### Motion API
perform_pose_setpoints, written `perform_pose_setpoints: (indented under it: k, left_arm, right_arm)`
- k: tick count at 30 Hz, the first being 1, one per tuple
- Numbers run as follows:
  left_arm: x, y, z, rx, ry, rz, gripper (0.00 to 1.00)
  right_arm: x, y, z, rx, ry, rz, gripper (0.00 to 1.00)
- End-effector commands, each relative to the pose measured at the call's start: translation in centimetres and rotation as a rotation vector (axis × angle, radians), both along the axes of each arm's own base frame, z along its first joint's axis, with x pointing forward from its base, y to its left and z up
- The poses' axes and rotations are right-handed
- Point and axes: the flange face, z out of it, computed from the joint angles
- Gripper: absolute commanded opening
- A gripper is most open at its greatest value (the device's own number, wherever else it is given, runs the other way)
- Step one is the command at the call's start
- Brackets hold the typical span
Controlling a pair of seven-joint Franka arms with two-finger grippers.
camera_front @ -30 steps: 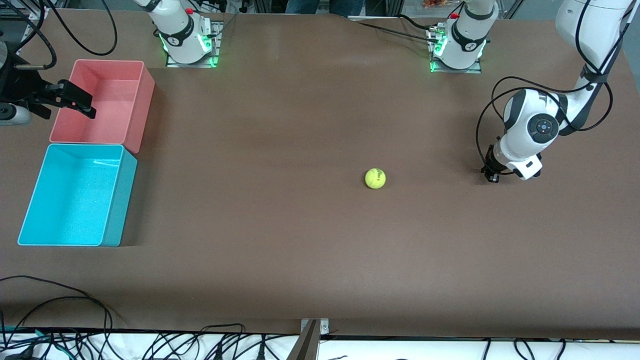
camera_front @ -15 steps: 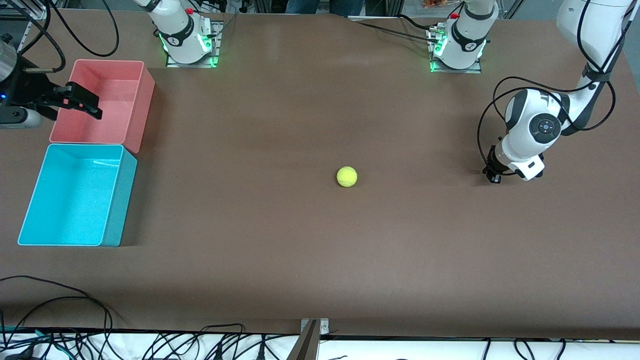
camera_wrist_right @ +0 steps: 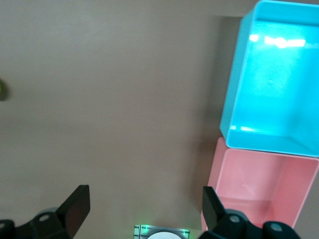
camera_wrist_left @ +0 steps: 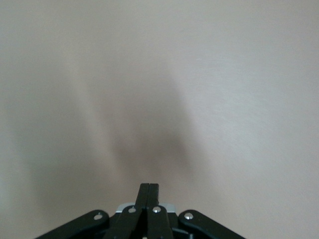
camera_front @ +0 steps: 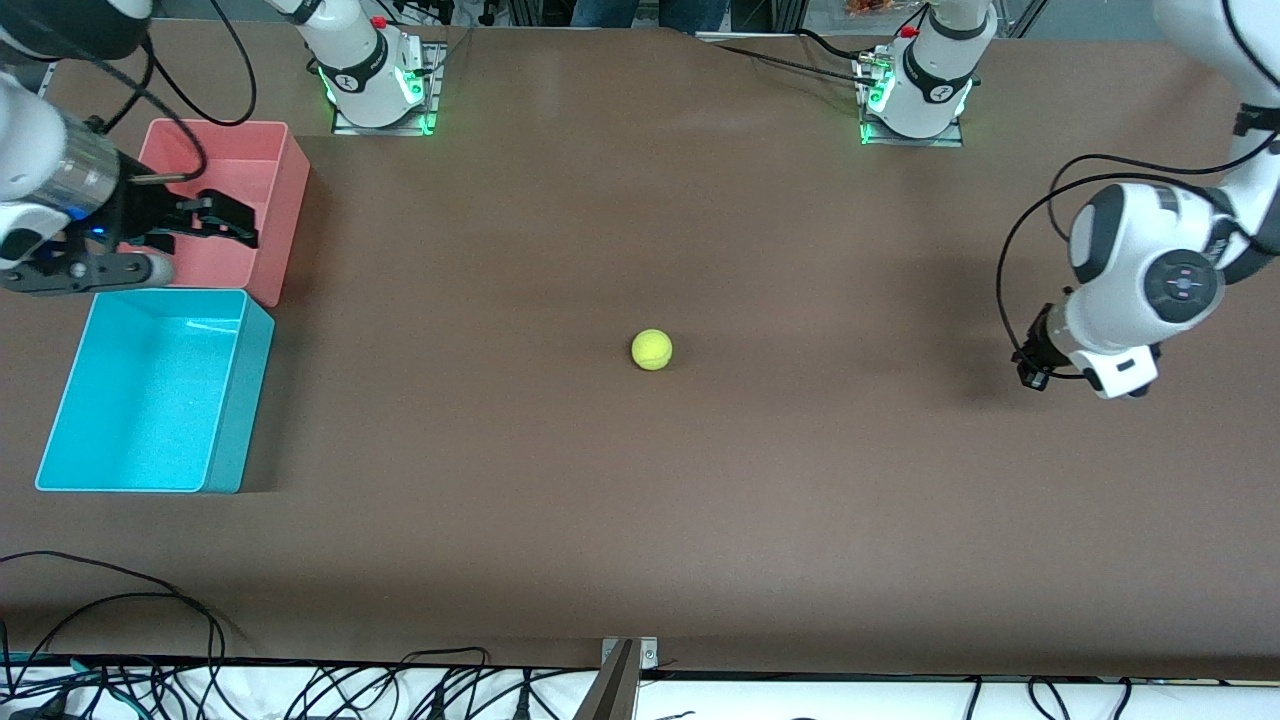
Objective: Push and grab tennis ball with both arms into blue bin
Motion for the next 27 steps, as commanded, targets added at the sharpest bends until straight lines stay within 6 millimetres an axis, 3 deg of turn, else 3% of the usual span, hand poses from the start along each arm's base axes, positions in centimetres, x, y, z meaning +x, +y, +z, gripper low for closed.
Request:
perform_pose_setpoints:
  k: [1, 6, 13, 16, 21, 23, 24, 27]
  left_arm:
    - [2.4, 0.8, 6.0, -0.085, 0.034, -0.195, 0.00]
    - [3.5, 0.8, 10.0, -0.119, 0.050, -0.398, 0.00]
    - [4.3, -0.2, 14.8, -0.180, 0.030, -0.642, 0.00]
    - [4.5, -0.6, 16.9, -0.195, 0.030, -0.762, 0.05]
    - [4.5, -0.5, 19.0, -0.213, 0.039, -0.941, 0.31]
    - [4.5, -0.4, 19.8, -0.213, 0.036, -0.957, 0.61]
    - [4.6, -0.3, 20.4, -0.210, 0.027, -0.956, 0.96]
    - [4.7, -0.3, 21.8, -0.201, 0.010, -0.961, 1.00]
  right_arm:
    - [-0.6, 5.4, -0.6, -0.005, 0.002, -0.005, 1.00]
    - [-1.0, 10.7, -2.5, -0.029, 0.010, -0.047, 1.00]
    - [-0.4, 15.1, -5.7, -0.019, 0.003, -0.045, 1.00]
    - [-0.1, 17.4, -7.0, 0.029, -0.001, -0.061, 1.00]
    - [0.4, 21.0, -10.3, 0.053, -0.016, -0.023, 1.00]
    - [-0.2, 23.6, -11.7, 0.049, -0.014, 0.014, 1.00]
    - [-0.6, 24.9, -12.2, 0.054, -0.022, 0.024, 1.00]
    - [-1.2, 28.1, -14.5, 0.060, -0.039, 0.036, 1.00]
